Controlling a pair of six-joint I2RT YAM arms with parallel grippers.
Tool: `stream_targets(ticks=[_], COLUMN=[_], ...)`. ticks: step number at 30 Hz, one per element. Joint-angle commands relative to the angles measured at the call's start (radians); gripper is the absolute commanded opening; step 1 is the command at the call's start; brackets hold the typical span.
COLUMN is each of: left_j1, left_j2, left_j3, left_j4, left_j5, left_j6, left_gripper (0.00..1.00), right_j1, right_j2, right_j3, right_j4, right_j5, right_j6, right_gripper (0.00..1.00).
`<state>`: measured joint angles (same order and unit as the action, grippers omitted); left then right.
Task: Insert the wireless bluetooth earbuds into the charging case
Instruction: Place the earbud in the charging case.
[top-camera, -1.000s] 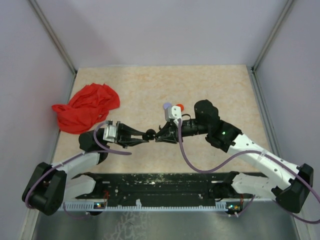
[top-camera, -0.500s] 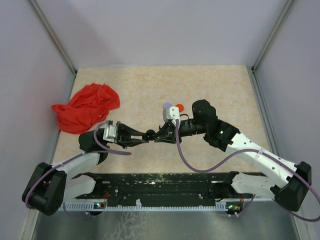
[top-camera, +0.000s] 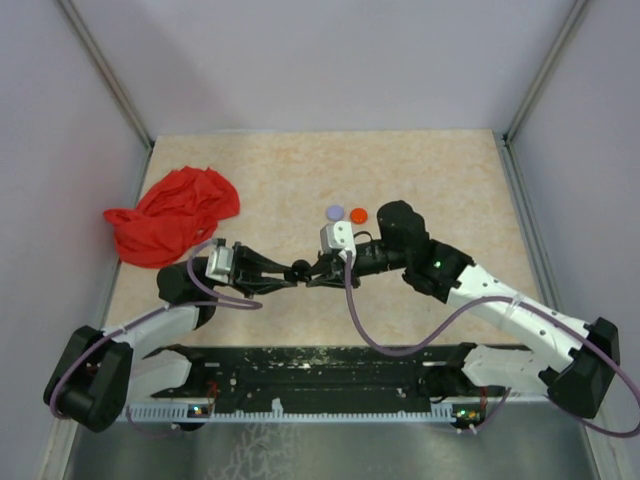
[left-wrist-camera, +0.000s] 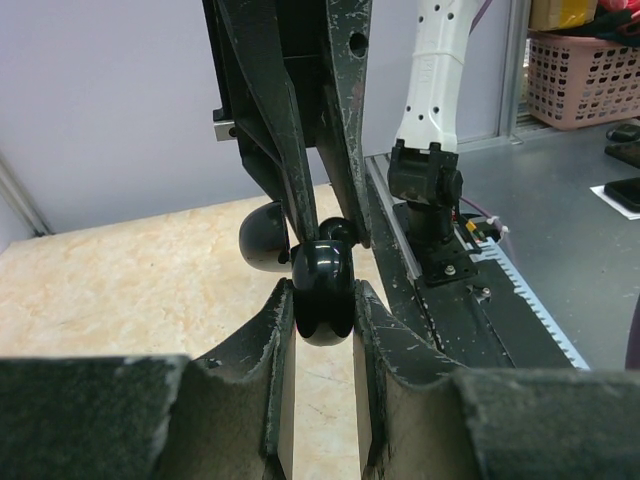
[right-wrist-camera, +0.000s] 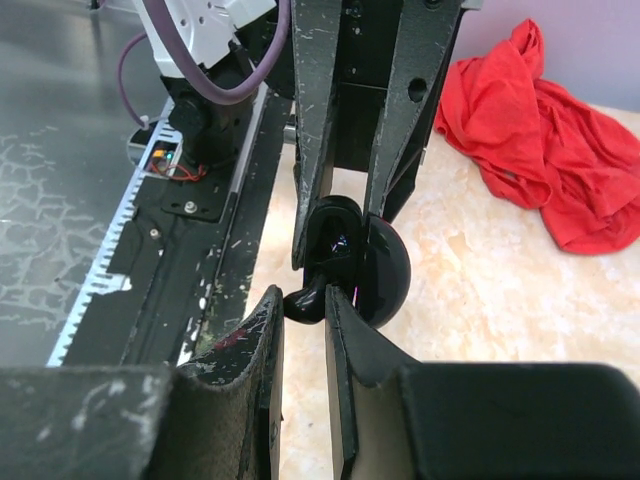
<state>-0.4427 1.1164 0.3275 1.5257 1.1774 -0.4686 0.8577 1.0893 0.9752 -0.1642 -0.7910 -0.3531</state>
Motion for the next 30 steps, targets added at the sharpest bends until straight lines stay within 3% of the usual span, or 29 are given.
stream_targets(ticks=[1, 4, 10, 15, 24, 30], left_j1=[-0.009, -0.01, -0.011, -0.01, -0.01, -0.009], left_j2=[-0.026, -0.036, -0.042, -0.04, -0.024, -0.044], left_j3=[0.004, 0.003, 0.002, -0.002, -0.017, -0.051], left_j4=[0.192, 0.194, 0.196, 0.198, 0.2, 0.179], left_j5=[-0.01, -0.01, -0.012, -0.028, -0.097, -0.215], left_j6=[-0.031, -0.035, -0.035, -0.035, -0.026, 0.045], left_gripper=[0.0, 0.0, 0.0, 0.0, 0.0, 0.0], right_j1=[0.011, 0.012, 0.012, 0.014, 0.013, 0.012], right_j2=[0.021, 0.038, 0.057, 0.044, -0.026, -0.092], right_j3=[0.049, 0.061, 0.096, 0.098, 0.055, 0.016], right_j4=[-0.017, -0.023, -0.054, -0.04, 0.045, 0.13], right_j5=[0.011, 0.024, 0.061, 0.069, 0.095, 0.111], right_j6=[-0.129, -0.162, -0.221, -0.242, -0.257, -0.243], right_gripper=[0.0, 0.0, 0.29, 0.4, 0.48, 0.5])
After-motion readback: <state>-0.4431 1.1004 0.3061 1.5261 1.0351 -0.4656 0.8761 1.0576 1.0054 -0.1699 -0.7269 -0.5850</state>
